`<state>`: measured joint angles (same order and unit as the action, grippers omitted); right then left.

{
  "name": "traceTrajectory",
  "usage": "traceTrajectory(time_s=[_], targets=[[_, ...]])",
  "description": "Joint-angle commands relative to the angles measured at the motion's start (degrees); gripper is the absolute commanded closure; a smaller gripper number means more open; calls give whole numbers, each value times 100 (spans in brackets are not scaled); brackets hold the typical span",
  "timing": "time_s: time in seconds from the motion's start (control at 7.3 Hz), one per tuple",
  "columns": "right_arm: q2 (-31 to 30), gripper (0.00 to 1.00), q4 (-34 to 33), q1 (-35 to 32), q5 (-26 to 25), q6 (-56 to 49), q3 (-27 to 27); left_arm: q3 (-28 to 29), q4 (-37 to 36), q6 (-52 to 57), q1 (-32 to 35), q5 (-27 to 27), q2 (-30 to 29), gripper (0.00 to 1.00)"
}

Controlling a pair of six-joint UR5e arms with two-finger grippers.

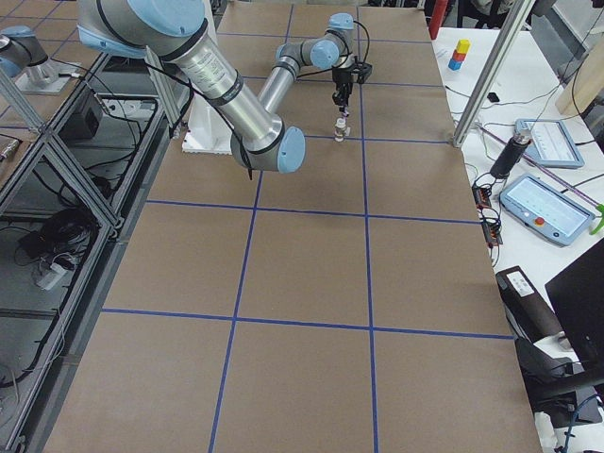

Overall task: Assemble PPR valve and pipe with both arms
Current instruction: 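Lower the chrome fitting onto the valve top and press it in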

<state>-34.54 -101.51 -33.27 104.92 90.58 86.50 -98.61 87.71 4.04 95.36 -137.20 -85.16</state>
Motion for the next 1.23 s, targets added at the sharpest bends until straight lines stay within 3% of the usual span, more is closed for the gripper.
traceTrajectory(time_s=[0.0,1.1], targets=[[-61,100,105,66,-7,-14,-37,0,0,0,0,0,-9,0],[-97,100,114,75,-25,-119,-46,0,0,-9,0,0,-18,0]])
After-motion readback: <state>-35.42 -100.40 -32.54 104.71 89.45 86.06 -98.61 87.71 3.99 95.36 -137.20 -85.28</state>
